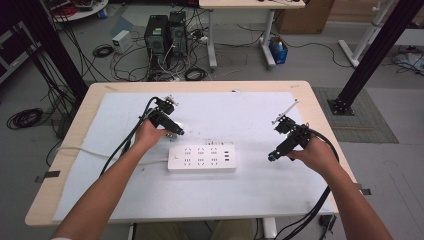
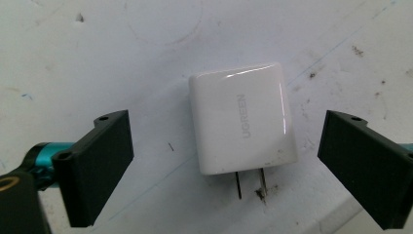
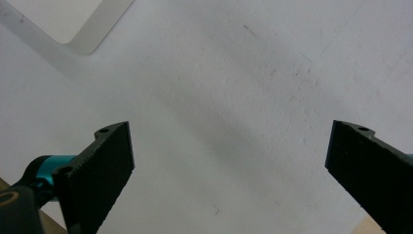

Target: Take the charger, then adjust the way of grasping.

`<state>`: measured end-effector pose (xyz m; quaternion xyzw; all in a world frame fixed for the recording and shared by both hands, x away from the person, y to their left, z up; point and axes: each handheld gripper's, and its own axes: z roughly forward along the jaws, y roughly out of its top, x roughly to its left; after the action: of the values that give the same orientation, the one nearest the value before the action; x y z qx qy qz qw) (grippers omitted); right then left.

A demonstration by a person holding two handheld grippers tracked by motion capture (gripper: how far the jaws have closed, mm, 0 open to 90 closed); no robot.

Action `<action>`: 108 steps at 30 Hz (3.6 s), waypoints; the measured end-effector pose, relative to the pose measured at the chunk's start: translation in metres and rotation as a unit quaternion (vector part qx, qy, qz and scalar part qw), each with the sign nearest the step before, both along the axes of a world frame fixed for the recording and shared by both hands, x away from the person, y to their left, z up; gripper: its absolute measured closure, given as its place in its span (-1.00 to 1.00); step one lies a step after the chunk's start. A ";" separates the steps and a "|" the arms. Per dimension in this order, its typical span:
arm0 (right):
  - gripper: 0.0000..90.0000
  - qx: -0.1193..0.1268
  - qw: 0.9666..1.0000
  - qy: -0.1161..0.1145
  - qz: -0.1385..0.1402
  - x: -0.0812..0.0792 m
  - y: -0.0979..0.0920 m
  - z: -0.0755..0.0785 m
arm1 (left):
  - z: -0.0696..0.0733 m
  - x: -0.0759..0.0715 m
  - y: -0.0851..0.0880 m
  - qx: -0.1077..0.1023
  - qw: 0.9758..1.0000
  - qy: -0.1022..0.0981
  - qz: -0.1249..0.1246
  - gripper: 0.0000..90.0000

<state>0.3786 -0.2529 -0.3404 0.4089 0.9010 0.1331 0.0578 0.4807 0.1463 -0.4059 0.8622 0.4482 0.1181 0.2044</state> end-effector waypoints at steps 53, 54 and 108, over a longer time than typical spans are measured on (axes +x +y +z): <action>-0.93 0.007 1.000 0.001 -0.018 -0.001 -0.008 -0.006 | 0.042 -0.027 0.024 -0.051 0.991 -0.039 -0.120 -0.05; -0.93 0.003 1.000 0.005 -0.020 -0.001 -0.007 -0.007 | 0.045 -0.030 0.024 -0.053 0.990 -0.041 -0.128 -0.05; -0.92 0.054 0.998 -0.015 -0.041 -0.010 0.020 0.009 | 0.085 -0.113 0.013 -0.084 0.952 -0.102 -0.276 -0.05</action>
<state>0.3682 -0.2327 -0.3318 0.4461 0.8738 0.1857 0.0548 0.3673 0.1597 -0.3208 0.9154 0.1776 0.1059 0.3454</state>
